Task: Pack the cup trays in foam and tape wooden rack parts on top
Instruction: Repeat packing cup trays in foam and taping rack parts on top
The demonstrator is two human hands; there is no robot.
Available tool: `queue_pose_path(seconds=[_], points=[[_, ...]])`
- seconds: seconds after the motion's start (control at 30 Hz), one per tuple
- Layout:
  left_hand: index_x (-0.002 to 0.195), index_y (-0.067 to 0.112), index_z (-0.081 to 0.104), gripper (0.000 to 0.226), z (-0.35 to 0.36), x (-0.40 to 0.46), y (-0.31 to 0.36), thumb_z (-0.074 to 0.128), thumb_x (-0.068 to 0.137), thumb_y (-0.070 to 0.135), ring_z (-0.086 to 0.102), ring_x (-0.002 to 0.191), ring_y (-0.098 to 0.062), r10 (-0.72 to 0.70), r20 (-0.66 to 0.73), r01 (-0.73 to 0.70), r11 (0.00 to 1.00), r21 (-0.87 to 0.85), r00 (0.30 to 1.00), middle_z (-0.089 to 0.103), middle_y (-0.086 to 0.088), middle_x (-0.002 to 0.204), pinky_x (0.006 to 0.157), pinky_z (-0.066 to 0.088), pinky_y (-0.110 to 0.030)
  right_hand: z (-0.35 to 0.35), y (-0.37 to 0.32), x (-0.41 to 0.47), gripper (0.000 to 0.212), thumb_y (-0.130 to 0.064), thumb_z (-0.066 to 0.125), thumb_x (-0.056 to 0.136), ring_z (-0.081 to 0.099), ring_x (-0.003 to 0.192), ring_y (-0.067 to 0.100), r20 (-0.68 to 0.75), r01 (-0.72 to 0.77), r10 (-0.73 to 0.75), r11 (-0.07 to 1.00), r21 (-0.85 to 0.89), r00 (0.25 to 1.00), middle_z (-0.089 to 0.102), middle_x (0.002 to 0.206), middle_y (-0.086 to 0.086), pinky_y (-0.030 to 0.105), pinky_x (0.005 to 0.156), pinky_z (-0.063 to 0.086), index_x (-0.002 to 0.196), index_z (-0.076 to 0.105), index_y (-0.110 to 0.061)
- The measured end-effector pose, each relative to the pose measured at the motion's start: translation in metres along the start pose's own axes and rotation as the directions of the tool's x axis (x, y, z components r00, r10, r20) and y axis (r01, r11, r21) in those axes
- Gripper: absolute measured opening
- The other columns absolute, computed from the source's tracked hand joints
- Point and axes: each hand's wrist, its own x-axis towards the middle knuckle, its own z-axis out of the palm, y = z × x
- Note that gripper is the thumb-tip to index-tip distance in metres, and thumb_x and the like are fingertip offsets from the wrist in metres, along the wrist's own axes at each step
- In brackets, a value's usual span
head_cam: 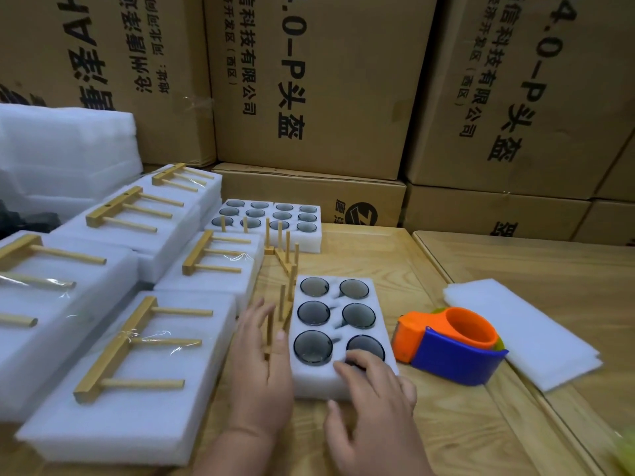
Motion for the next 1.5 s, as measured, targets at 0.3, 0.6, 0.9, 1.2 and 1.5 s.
queue_pose_path(seconds=[0.3, 0.6, 0.9, 1.2, 1.5], points=[[0.09, 0.033, 0.07, 0.02, -0.021, -0.018, 0.007, 0.05, 0.089, 0.037, 0.059, 0.124, -0.011, 0.072, 0.169, -0.044, 0.985, -0.164, 0.983, 0.064, 0.013, 0.128, 0.102, 0.044, -0.026, -0.047, -0.015, -0.031, 0.026, -0.043, 0.072, 0.061, 0.052, 0.093, -0.002, 0.044, 0.053, -0.051, 0.997, -0.054, 0.998, 0.064, 0.098, -0.03, 0.023, 0.078, 0.035, 0.086, 0.079, -0.042], [0.087, 0.034, 0.077, 0.036, -0.009, -0.016, -0.011, 0.047, 0.082, 0.054, 0.055, 0.125, 0.002, -0.19, 0.261, 0.241, 0.954, -0.18, 0.947, 0.065, 0.026, 0.118, 0.098, 0.037, -0.021, -0.113, 0.102, 0.072, 0.058, -0.044, 0.065, 0.085, 0.052, 0.122, 0.02, 0.267, -0.242, 0.347, 0.902, -0.359, 0.899, 0.059, 0.131, -0.009, 0.04, 0.101, 0.042, 0.14, 0.05, -0.033], [0.091, 0.029, 0.079, 0.046, -0.009, -0.02, -0.008, 0.051, 0.075, 0.061, 0.057, 0.121, 0.01, -0.302, 0.255, 0.354, 0.915, -0.19, 0.918, 0.07, 0.028, 0.115, 0.092, 0.045, -0.027, -0.087, 0.148, 0.09, 0.062, -0.061, 0.06, 0.084, 0.052, 0.116, 0.024, 0.474, -0.298, 0.443, 0.887, -0.352, 0.761, 0.063, 0.122, -0.017, 0.036, 0.096, 0.041, 0.141, 0.039, -0.05], [0.085, 0.03, 0.082, 0.037, -0.012, -0.021, 0.003, 0.052, 0.083, 0.051, 0.041, 0.138, 0.008, -0.19, 0.393, 0.258, 0.958, -0.128, 0.9, 0.055, 0.015, 0.143, 0.106, 0.037, -0.023, -0.054, 0.129, 0.114, 0.041, -0.06, 0.067, 0.083, 0.056, 0.073, 0.013, 0.283, -0.347, 0.531, 0.791, -0.503, 0.799, 0.056, 0.081, -0.012, 0.027, 0.052, 0.04, 0.106, 0.055, -0.028], [0.083, 0.036, 0.081, 0.03, -0.011, -0.022, 0.001, 0.052, 0.088, 0.042, 0.036, 0.14, 0.012, -0.15, 0.403, 0.192, 0.979, -0.067, 0.903, 0.046, 0.01, 0.153, 0.102, 0.033, -0.015, -0.08, 0.165, 0.135, 0.04, -0.061, 0.04, 0.095, 0.056, 0.075, 0.026, 0.01, -0.517, 0.564, 0.764, -0.387, 0.826, 0.062, 0.076, -0.002, 0.029, 0.057, 0.04, 0.088, 0.06, -0.028]])
